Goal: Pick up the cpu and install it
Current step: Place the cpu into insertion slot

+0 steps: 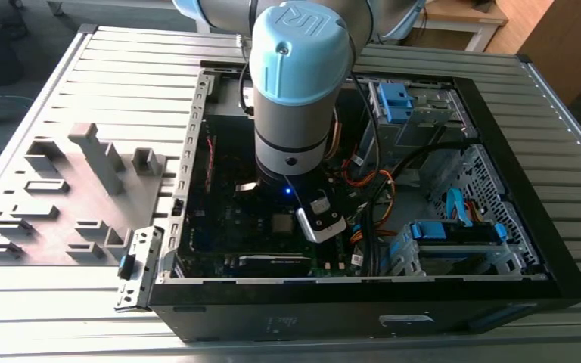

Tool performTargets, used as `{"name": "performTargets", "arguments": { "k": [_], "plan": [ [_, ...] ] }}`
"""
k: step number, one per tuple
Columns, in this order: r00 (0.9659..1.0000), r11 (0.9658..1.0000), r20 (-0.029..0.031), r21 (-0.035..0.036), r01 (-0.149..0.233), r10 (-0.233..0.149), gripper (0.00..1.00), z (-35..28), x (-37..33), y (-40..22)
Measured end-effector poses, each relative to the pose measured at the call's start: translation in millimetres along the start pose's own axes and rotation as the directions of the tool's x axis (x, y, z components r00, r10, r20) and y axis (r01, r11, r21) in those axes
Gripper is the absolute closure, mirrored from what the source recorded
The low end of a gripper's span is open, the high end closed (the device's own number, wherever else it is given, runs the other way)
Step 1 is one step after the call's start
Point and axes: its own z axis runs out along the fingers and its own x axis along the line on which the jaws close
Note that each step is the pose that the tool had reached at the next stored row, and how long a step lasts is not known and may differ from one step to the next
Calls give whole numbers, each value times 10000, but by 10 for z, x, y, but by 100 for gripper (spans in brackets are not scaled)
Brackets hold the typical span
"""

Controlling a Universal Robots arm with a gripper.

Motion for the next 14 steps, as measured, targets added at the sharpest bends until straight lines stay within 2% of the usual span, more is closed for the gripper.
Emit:
{"name": "performTargets", "arguments": {
  "k": [11, 13, 14],
  "plan": [
    [10000, 10000, 4, -7, 0, 0, 53, 4, 0, 1],
    [10000, 10000, 6, -8, 2, -2, 52, 6, -1, 1],
    [10000, 10000, 4, -8, 2, -2, 46, 6, -1, 1]
  ]
}}
